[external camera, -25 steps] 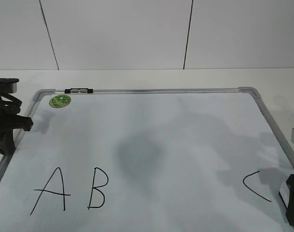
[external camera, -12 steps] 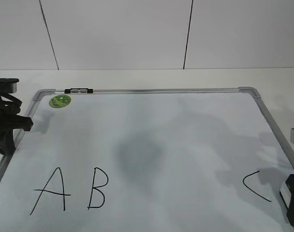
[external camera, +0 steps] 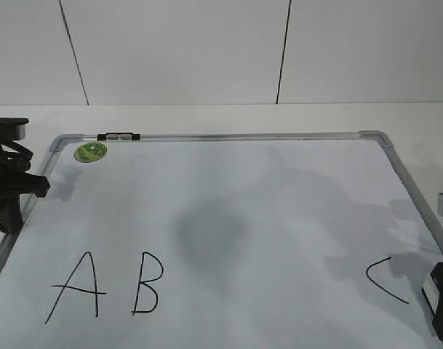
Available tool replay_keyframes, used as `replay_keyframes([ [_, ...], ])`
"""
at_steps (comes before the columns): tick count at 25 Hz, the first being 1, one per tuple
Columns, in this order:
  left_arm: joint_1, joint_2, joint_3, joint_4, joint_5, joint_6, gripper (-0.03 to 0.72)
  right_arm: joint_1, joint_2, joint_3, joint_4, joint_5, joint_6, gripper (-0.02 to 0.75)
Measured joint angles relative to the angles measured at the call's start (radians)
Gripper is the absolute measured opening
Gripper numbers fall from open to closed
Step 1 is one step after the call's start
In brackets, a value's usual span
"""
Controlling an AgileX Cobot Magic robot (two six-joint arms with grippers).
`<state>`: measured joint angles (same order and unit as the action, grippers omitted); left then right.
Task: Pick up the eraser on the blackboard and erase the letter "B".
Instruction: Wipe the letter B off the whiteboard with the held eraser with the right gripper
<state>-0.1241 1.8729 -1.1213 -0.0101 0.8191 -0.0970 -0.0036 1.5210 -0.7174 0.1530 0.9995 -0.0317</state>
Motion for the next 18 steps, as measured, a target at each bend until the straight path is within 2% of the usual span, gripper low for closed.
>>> replay_keyframes([
  [18,0.0,0.0,0.0,0.0,0.0,0.0,0.017,0.0,0.004,-0.006,0.006,0.018,-0.002,0.555],
])
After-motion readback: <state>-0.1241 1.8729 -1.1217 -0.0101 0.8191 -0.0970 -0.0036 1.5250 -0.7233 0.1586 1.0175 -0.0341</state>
